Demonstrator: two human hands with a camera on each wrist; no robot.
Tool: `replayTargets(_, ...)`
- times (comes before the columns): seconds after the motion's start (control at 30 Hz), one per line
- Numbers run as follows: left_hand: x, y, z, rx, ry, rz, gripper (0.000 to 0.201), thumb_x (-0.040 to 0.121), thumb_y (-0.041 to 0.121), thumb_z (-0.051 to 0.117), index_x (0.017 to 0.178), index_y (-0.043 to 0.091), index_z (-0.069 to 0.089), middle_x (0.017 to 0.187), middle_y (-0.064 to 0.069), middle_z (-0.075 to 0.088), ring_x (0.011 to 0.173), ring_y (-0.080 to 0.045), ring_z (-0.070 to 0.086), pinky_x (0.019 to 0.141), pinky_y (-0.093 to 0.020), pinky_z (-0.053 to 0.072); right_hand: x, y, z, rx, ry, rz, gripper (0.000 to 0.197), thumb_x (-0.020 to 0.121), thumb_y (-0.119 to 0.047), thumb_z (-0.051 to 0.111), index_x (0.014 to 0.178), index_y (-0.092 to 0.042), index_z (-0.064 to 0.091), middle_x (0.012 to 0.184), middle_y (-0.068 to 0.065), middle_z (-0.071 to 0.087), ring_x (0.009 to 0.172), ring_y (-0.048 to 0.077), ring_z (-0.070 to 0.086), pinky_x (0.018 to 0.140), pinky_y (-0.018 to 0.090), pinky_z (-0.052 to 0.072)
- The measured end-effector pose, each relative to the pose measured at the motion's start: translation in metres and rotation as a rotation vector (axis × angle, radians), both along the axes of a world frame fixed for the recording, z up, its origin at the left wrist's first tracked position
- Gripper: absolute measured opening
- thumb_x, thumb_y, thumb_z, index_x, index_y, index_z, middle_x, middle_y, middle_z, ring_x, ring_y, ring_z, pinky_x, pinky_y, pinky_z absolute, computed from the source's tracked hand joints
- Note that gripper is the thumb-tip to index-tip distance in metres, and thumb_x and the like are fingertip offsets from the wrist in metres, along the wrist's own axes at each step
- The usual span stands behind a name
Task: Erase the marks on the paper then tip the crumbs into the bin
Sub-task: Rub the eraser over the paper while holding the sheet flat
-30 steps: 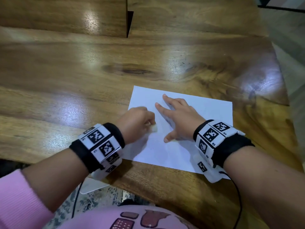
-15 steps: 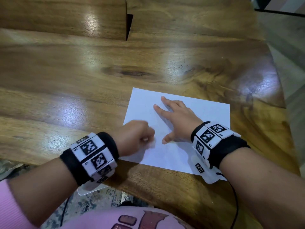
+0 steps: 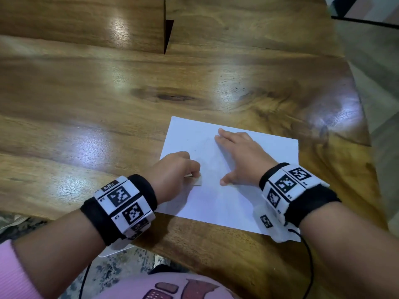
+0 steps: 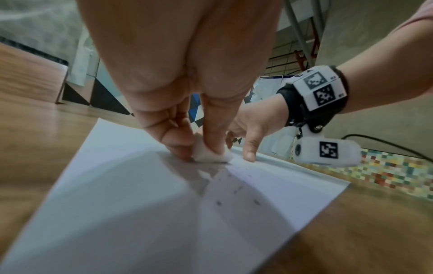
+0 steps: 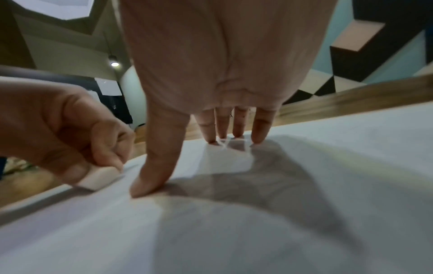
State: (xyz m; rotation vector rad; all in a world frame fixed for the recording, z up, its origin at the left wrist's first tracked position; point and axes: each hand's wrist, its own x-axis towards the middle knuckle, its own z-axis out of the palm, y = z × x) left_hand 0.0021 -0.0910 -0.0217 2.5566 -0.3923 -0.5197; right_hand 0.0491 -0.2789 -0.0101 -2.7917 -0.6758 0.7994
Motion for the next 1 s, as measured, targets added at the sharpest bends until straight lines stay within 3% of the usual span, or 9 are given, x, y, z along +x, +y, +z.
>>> replayTargets(0.13,0.016,-0.002,0.013,0.041,0.091,-0.046,0.004,0.076,0.014,0.066,0.079,0.015,0.069,0.079,-0.001,0.062,0.072,-0.017,0.051,0.058,-0.022,0.034,0.002,-0.013,0.003,-0.035,-0.015,0.026,0.108,0.068,-0.048,0.077,0.151,-0.029,0.010,0.158,-0.015,0.001,0.142,0.015,0.004,0.114,0.038,0.016)
replayTargets(0.23,0.052,-0.008,0.026,-0.006,0.010,0.105,0.011,0.073,0.009,0.067,0.084,0.011,0.070,0.083,-0.010,0.071,0.072,-0.019,0.055,0.054,-0.018,0.033,0.002,-0.013,0.001,-0.027,-0.017,0.025,0.109,0.067,-0.049,0.078,0.150,-0.030,0.010,0.157,-0.016,0.002,0.142,0.015,0.004,0.114,0.039,0.018)
replayTargets(0.4,0.089,-0.027,0.022,0.057,-0.113,0.163,0.015,0.077,0.009,0.061,0.090,0.008,0.068,0.081,-0.009,0.065,0.084,-0.028,0.059,0.068,-0.022,0.033,0.003,-0.016,0.000,-0.019,-0.021,0.030,0.110,0.066,-0.052,0.077,0.150,-0.031,0.009,0.157,-0.016,0.002,0.142,0.015,0.005,0.114,0.038,0.017)
replayTargets(0.47,0.088,-0.024,0.018,0.052,-0.062,0.149,0.012,0.076,0.006,0.061,0.086,0.007,0.068,0.075,-0.005,0.059,0.079,-0.026,0.058,0.067,-0.022,0.034,0.003,-0.016,-0.001,-0.028,-0.029,0.042,0.110,0.066,-0.054,0.076,0.151,-0.030,0.009,0.157,-0.015,0.002,0.142,0.015,0.005,0.114,0.038,0.017)
replayTargets(0.6,0.086,-0.012,0.017,0.059,0.156,0.021,0.014,0.072,0.000,0.065,0.078,0.012,0.070,0.078,-0.008,0.067,0.072,-0.022,0.058,0.069,-0.025,0.044,0.000,-0.013,-0.004,-0.049,-0.052,0.044,0.114,0.064,-0.060,0.073,0.151,-0.028,0.007,0.158,-0.013,0.001,0.142,0.016,0.007,0.113,0.039,0.017)
replayTargets(0.7,0.089,-0.018,0.015,0.009,-0.076,0.142,0.009,0.075,0.006,0.064,0.083,0.007,0.068,0.075,-0.007,0.062,0.072,-0.024,0.054,0.069,-0.025,0.040,-0.001,-0.011,-0.004,-0.061,-0.066,0.046,0.114,0.064,-0.062,0.072,0.151,-0.027,0.007,0.158,-0.012,0.001,0.142,0.016,0.007,0.112,0.040,0.018)
replayTargets(0.77,0.088,-0.022,0.015,0.015,-0.124,0.139,0.008,0.076,0.007,0.064,0.083,0.005,0.067,0.073,-0.007,0.057,0.072,-0.024,0.051,0.069,-0.027,0.040,0.000,-0.011,-0.003,-0.072,-0.071,0.054,0.114,0.065,-0.062,0.072,0.151,-0.027,0.006,0.158,-0.012,0.000,0.142,0.017,0.007,0.112,0.040,0.019)
replayTargets(0.9,0.086,-0.014,0.019,0.096,0.167,-0.068,0.015,0.075,0.003,0.064,0.073,0.018,0.065,0.073,-0.004,0.063,0.071,-0.021,0.056,0.067,-0.026,0.042,-0.001,-0.012,-0.003,-0.080,-0.078,0.063,0.115,0.065,-0.063,0.071,0.151,-0.026,0.005,0.158,-0.011,0.000,0.142,0.017,0.007,0.112,0.039,0.019)
replayTargets(1.0,0.090,-0.022,0.016,0.052,-0.023,0.053,0.004,0.076,0.009,0.065,0.078,0.012,0.066,0.075,-0.004,0.061,0.072,-0.021,0.053,0.067,-0.024,0.038,-0.002,-0.011,-0.002,-0.078,-0.082,0.063,0.114,0.065,-0.062,0.071,0.151,-0.026,0.006,0.158,-0.011,0.000,0.141,0.017,0.007,0.111,0.039,0.019)
